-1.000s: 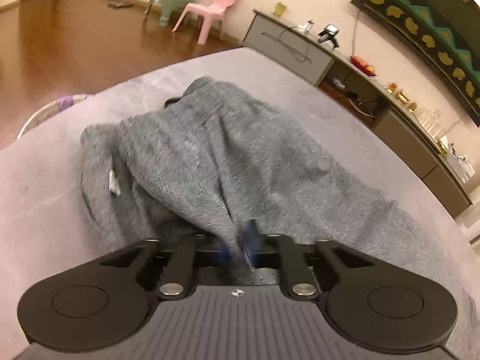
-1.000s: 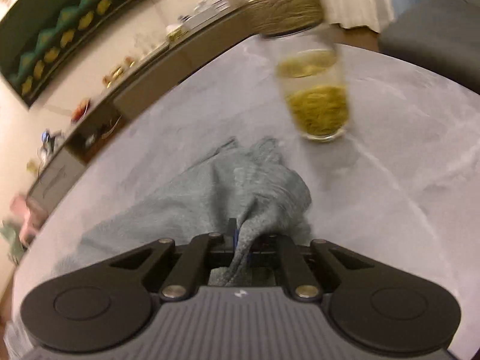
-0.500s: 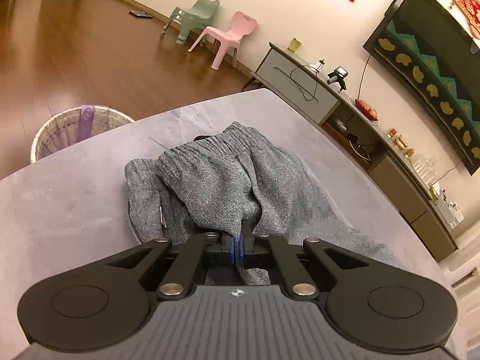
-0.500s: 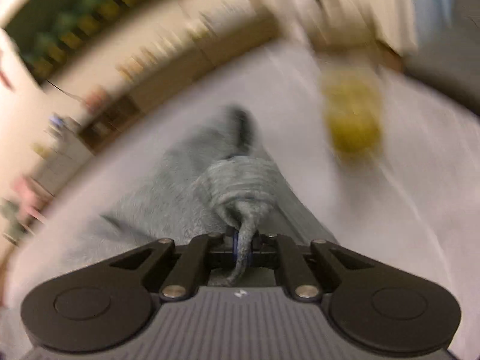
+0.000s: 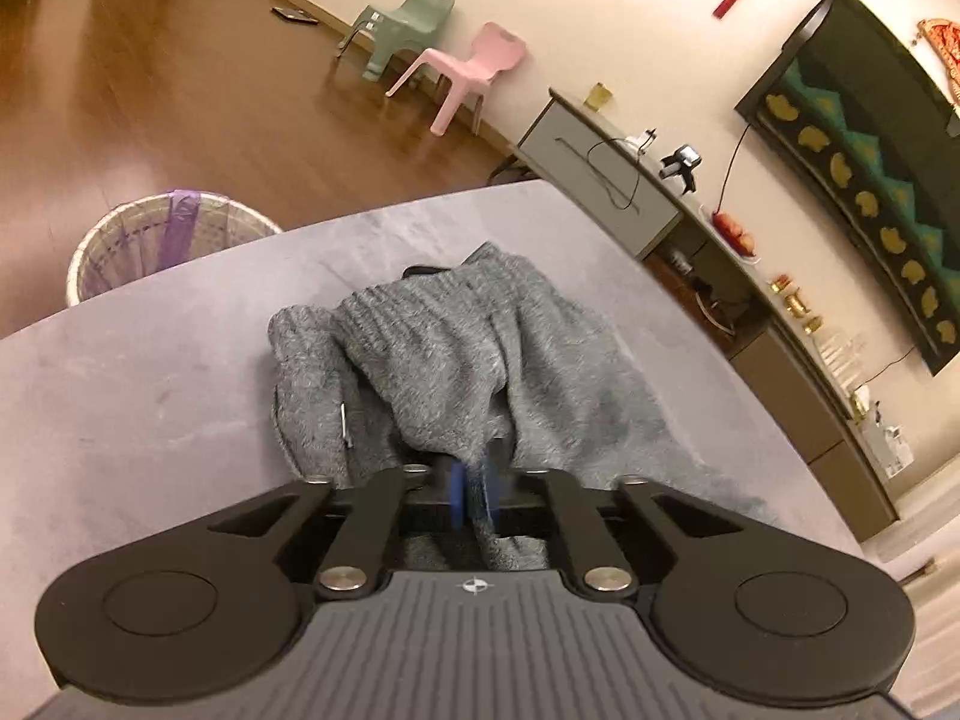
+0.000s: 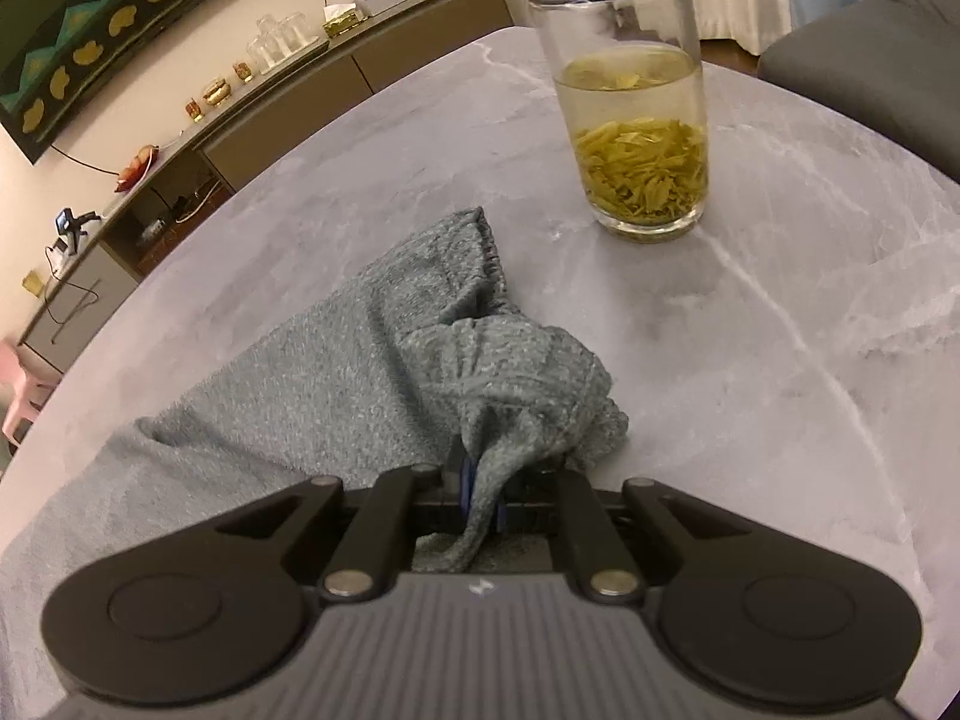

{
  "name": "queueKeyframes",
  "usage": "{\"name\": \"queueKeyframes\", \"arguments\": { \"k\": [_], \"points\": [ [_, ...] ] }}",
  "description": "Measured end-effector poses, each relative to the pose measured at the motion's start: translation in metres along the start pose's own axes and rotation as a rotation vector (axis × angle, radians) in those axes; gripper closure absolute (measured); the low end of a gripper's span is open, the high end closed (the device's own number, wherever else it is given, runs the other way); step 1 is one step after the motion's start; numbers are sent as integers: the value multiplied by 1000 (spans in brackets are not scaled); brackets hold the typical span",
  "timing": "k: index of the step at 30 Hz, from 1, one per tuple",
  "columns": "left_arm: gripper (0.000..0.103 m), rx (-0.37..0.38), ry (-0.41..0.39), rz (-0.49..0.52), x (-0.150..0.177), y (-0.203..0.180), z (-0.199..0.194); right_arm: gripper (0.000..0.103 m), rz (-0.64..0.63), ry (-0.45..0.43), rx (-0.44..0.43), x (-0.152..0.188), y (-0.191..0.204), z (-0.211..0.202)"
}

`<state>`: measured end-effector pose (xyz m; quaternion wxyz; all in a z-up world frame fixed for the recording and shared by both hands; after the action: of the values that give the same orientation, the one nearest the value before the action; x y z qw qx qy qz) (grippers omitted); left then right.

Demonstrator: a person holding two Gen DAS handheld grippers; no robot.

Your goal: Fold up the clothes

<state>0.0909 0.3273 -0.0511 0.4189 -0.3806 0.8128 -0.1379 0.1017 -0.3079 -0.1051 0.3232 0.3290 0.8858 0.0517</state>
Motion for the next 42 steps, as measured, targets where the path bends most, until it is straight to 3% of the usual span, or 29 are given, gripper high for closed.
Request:
{"name": "queueKeyframes", "arguments": {
  "k": [2,4,5,7,10,16,19,23,26,27,29,30,31,34,35,37,38,40,42],
  "points": [
    [44,-9,-5,-2,-1,0,3,95,-9,0,8,0,2,-1],
    [35,-25,-21,0,-5,5,-3,96,-25,-2,17,0,4,1],
    [46,-32,-29,2,-7,7,-6,96,-33,-3,21,0,5,2],
    [99,-48,-45,4,-10,12,-12,96,-53,-1,26,-1,5,2],
    [99,-71,-69,7,-16,20,-21,97,-70,7,25,-3,2,3],
    [98,-180,38,3,10,51,-10,97,-88,1,52,-3,2,3],
    [97,-204,23,29,12,48,-8,96,-97,-2,78,-2,4,3],
    [97,-162,29,90,1,20,28,95,-153,-27,123,-5,8,7],
    [96,-97,16,45,-14,7,57,94,-205,-48,156,-21,16,21],
    [95,-105,1,22,-12,9,45,94,-220,-42,150,-22,17,21],
    [86,-123,-29,-24,-9,12,20,79,-227,-31,142,-20,14,14],
    [82,-132,-45,-47,-7,13,7,75,-206,-58,144,-18,9,0],
    [74,-141,-60,-70,-6,15,-5,59,-194,-114,172,-17,4,-17],
    [74,-186,-180,87,10,-3,-52,56,-256,-293,226,-10,14,-66],
    [74,-160,-178,133,20,-14,-57,56,-308,-340,219,-6,28,-78],
    [74,-24,-55,227,51,-50,-45,56,-458,-398,128,14,78,-92],
    [74,45,8,273,67,-68,-39,56,-557,-391,40,32,111,-93],
    [74,134,124,359,104,-98,-27,57,-765,-354,-155,72,181,-96],
    [74,161,187,420,128,-114,-20,58,-959,-272,-322,118,240,-90]
  ]
}}
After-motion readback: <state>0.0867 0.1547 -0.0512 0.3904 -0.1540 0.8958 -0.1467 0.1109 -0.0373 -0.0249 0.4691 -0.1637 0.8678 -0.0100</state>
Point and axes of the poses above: each gripper's, at about its wrist camera, not at the fingertips, and z roughly the way its jaws point, y to its left, x to its underside, the point moved 8 cm from there along z, roughly the way its jaws point, and after that the axes turned 4 degrees about -z, right-handed, at the moved point
